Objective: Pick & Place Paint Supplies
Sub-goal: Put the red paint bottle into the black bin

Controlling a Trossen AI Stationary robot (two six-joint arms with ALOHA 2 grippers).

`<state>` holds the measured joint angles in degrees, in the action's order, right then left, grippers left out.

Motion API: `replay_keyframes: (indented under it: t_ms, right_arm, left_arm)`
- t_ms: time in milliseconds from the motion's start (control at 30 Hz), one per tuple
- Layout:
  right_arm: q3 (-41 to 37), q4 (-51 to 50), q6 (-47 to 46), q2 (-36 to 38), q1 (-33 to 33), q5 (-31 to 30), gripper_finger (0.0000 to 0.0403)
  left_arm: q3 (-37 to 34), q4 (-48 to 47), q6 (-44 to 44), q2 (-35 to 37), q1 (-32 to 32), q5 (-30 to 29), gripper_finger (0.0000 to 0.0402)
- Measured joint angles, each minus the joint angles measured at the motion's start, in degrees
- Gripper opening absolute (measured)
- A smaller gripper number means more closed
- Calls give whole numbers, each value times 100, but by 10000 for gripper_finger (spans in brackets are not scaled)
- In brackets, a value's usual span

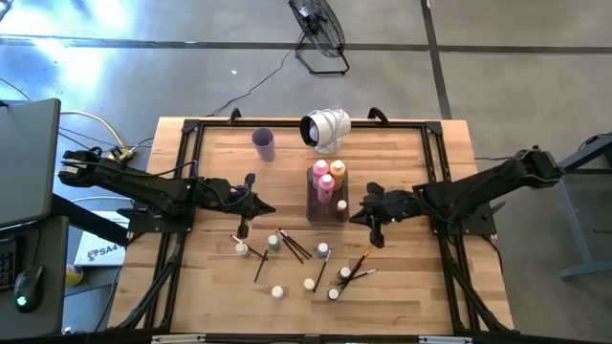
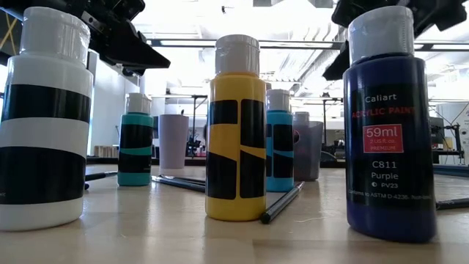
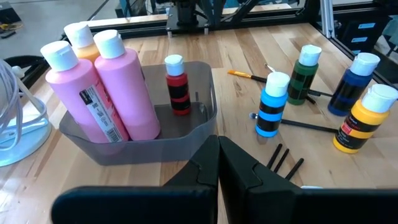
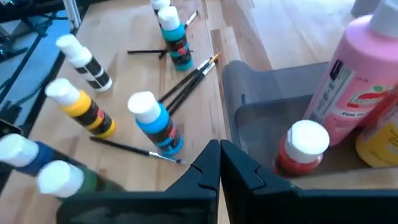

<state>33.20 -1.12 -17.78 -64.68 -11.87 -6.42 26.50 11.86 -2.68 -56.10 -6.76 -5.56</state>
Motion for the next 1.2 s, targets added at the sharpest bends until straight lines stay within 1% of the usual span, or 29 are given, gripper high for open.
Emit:
replay_keyframes:
  t_ms: [200,267,500,800,1200]
  right_arm:
    - [-522,1022,4,-5,-328,-543,2]
    - [-609,1271,-5,-5,-437,-810,2]
    - [-633,1549,-36,-5,-751,-1517,2]
    - [-633,1553,-66,-5,-1019,-1617,2]
    - [-633,1553,-69,-5,-1176,-1616,2]
  left_arm:
    - [0,0,0,0,0,0,0]
    - [0,0,0,0,0,0,0]
    - [0,0,0,0,0,0,0]
    - [0,-1,-2,0,0,-2,0]
    - [0,0,-2,0,0,-2,0]
